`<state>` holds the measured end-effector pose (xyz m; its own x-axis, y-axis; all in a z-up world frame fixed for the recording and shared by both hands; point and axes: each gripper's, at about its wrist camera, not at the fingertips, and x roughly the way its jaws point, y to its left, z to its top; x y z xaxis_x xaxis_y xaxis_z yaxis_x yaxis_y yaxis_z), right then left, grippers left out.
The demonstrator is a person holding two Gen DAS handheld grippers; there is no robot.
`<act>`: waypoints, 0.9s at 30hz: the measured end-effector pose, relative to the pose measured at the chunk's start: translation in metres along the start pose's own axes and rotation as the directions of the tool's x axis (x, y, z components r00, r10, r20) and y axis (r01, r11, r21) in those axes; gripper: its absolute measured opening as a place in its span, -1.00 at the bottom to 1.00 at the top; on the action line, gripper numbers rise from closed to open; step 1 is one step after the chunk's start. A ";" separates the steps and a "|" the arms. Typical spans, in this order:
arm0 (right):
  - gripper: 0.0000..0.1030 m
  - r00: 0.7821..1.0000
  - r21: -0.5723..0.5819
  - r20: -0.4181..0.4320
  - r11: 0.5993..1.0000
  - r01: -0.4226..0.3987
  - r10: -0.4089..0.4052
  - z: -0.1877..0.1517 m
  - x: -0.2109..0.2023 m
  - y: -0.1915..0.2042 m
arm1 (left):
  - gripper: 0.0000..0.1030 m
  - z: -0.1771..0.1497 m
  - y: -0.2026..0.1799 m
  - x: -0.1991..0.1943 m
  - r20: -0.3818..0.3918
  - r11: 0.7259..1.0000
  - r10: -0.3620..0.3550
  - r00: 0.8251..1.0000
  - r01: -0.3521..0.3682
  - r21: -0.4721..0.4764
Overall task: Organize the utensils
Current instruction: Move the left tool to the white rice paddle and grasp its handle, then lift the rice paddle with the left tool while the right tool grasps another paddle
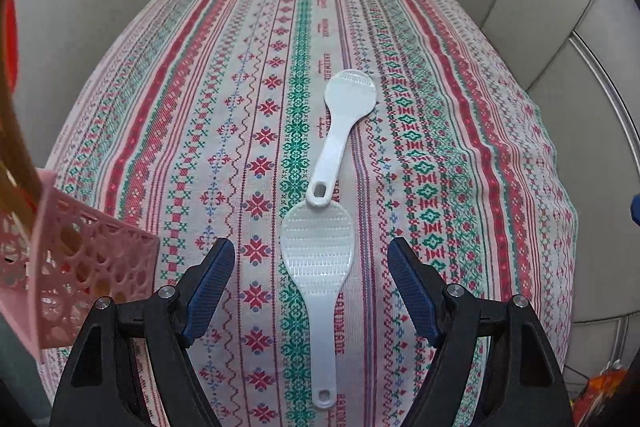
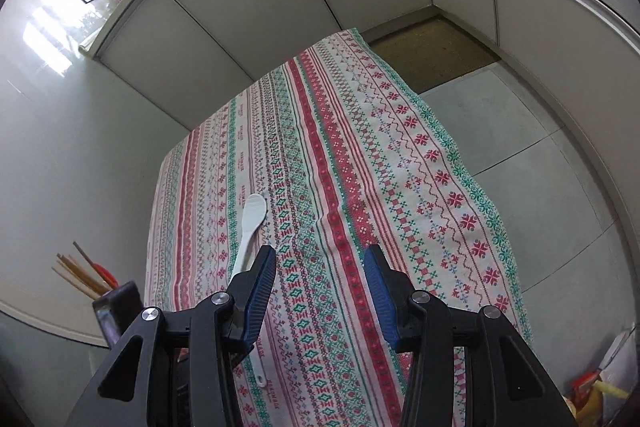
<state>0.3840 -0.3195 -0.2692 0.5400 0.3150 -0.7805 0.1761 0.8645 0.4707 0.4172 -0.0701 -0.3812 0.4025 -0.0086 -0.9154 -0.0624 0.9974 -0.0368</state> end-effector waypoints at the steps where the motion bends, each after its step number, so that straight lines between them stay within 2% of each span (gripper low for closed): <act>1: -0.09 1.000 -0.001 -0.001 1.000 -0.005 0.005 0.000 0.000 0.000 | 0.57 0.001 0.000 0.005 -0.007 1.000 0.004 1.000 -0.004 -0.005; 5: -0.09 1.000 0.005 -0.004 1.000 -0.014 0.014 0.001 -0.001 -0.005 | 0.57 0.002 -0.002 0.025 -0.040 1.000 0.030 0.999 -0.030 -0.003; 6: -0.10 1.000 0.010 -0.004 1.000 -0.012 0.012 0.002 -0.001 -0.007 | 0.57 0.002 -0.004 0.024 -0.015 0.999 0.046 0.999 -0.046 0.009; 11: -0.09 1.000 0.038 0.005 0.999 -0.003 0.003 0.006 -0.003 -0.018 | 0.53 0.001 -0.011 0.026 0.001 0.999 0.041 0.999 -0.041 0.035; 13: -0.09 1.000 0.047 0.009 0.999 0.000 -0.001 0.007 -0.005 -0.021 | 0.41 0.001 -0.013 0.023 0.006 0.999 0.034 0.999 -0.035 0.042; 15: -0.09 1.000 0.054 0.005 0.999 -0.007 0.007 0.008 -0.005 -0.022 | 0.09 0.002 -0.014 0.021 0.015 0.998 0.033 0.999 -0.034 0.048; 17: -0.09 1.000 0.050 0.006 0.999 -0.008 0.008 0.008 -0.005 -0.022 | -0.07 0.001 -0.012 0.019 0.024 0.998 0.034 0.999 -0.035 0.043; 22: -0.09 1.000 0.036 0.008 0.999 -0.012 0.011 0.007 -0.008 -0.019 | -0.08 -0.003 -0.010 0.017 0.011 0.998 0.026 1.000 -0.027 0.053; 27: -0.09 1.000 0.031 0.004 0.999 -0.005 0.005 0.006 -0.005 -0.019 | -0.08 -0.011 -0.006 -0.004 0.019 0.999 -0.028 0.999 0.027 0.045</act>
<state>0.3825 -0.3400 -0.2716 0.5440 0.3177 -0.7766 0.1992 0.8502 0.4873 0.4058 -0.0769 -0.3820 0.4215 -0.0347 -0.9062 -0.0107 0.9990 -0.0432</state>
